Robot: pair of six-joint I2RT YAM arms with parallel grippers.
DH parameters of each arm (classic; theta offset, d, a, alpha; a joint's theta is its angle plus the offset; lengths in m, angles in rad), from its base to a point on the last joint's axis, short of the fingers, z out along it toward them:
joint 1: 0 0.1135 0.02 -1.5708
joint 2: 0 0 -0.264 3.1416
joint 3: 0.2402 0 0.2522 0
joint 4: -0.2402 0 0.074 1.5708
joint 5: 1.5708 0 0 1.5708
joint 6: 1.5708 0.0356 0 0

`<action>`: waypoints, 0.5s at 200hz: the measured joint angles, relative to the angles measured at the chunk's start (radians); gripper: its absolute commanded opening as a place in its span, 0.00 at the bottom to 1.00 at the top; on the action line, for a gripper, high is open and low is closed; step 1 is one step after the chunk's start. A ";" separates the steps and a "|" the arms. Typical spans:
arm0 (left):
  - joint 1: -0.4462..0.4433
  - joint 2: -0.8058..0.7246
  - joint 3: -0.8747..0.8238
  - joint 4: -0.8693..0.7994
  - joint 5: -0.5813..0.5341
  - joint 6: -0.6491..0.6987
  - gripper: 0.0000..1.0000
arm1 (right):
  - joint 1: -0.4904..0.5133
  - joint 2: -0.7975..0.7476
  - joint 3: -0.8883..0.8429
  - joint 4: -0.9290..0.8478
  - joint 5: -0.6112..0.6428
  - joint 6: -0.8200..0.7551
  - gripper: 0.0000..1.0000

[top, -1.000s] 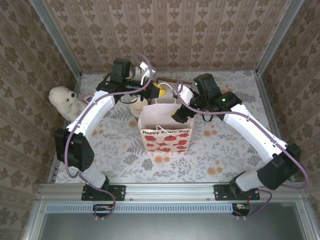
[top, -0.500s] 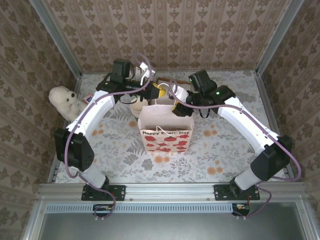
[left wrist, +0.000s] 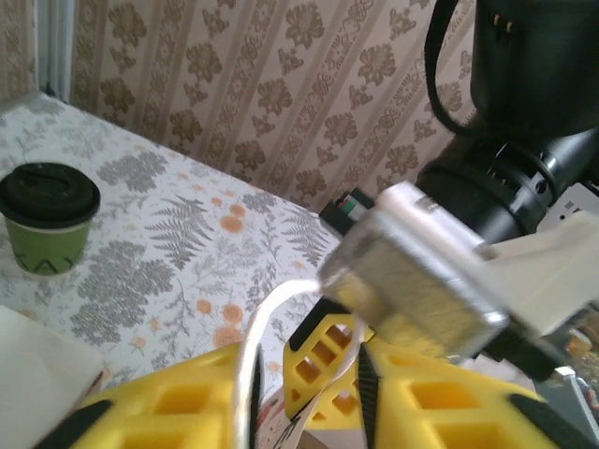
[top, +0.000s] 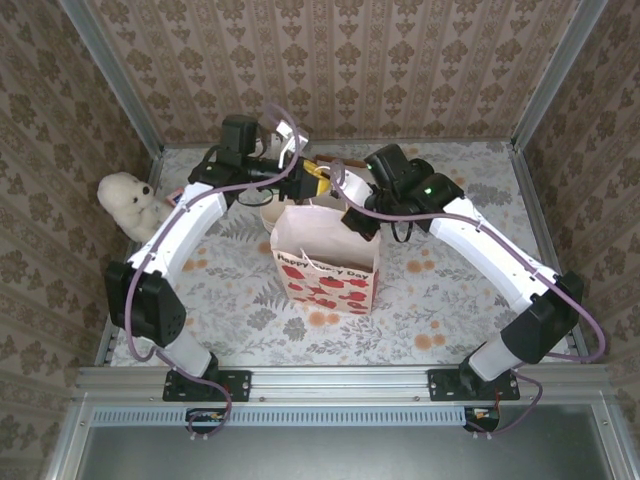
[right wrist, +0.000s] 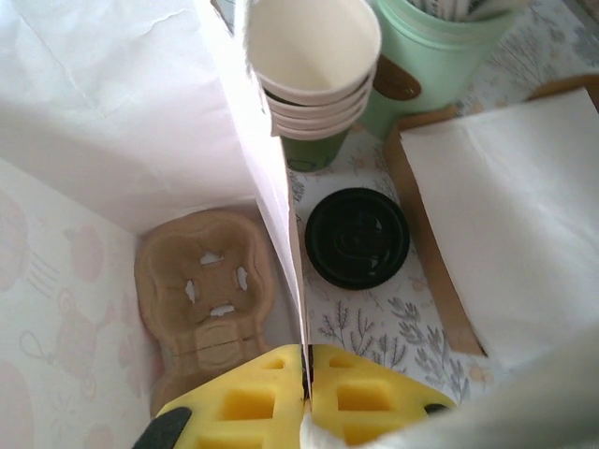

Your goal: Pack the takeout coffee

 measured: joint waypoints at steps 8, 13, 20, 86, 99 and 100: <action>0.000 -0.014 0.000 0.009 -0.011 -0.005 0.51 | 0.012 -0.014 -0.018 0.016 0.027 0.042 0.03; 0.001 -0.026 0.000 0.013 -0.020 -0.012 0.56 | 0.024 -0.034 -0.047 0.037 0.053 0.090 0.03; 0.001 -0.039 0.000 0.018 -0.031 -0.014 0.61 | 0.034 -0.058 -0.082 0.061 0.073 0.130 0.03; 0.009 -0.074 -0.015 0.046 -0.122 -0.056 0.97 | 0.106 -0.155 -0.207 0.127 0.247 0.423 0.03; 0.010 -0.074 -0.017 0.053 -0.162 -0.073 1.00 | 0.125 -0.154 -0.186 0.119 0.264 0.463 0.02; 0.010 -0.074 -0.018 0.053 -0.164 -0.074 1.00 | 0.127 -0.155 -0.183 0.120 0.266 0.469 0.02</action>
